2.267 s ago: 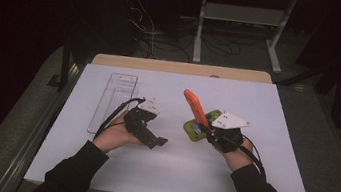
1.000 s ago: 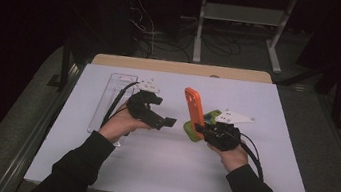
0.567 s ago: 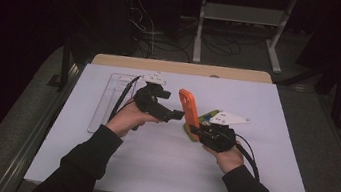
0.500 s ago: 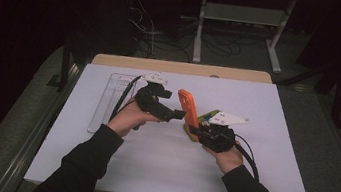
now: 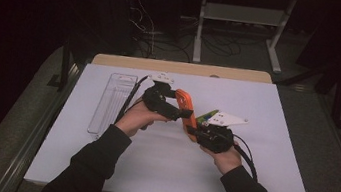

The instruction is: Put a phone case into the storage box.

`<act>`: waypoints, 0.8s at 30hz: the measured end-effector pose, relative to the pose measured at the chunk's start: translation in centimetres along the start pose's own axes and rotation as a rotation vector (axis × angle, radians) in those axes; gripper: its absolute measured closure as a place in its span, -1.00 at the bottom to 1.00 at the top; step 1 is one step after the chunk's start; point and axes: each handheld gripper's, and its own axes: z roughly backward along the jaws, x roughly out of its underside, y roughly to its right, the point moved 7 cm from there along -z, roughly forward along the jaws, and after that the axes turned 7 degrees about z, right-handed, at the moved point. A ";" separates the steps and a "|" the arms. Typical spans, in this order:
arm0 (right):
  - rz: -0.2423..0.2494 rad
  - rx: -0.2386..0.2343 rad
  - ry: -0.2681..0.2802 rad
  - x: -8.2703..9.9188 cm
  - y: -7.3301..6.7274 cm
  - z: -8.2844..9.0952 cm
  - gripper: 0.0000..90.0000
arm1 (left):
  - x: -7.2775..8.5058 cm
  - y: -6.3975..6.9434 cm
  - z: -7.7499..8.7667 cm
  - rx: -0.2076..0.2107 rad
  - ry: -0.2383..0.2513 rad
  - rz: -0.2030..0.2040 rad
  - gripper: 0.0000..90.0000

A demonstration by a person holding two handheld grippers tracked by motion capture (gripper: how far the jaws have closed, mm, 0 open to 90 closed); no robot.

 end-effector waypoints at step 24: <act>0.010 0.005 -0.031 0.4 -0.1 -0.4 0.75 | -0.4 0.3 -0.7 -0.028 0.037 0.033 -0.86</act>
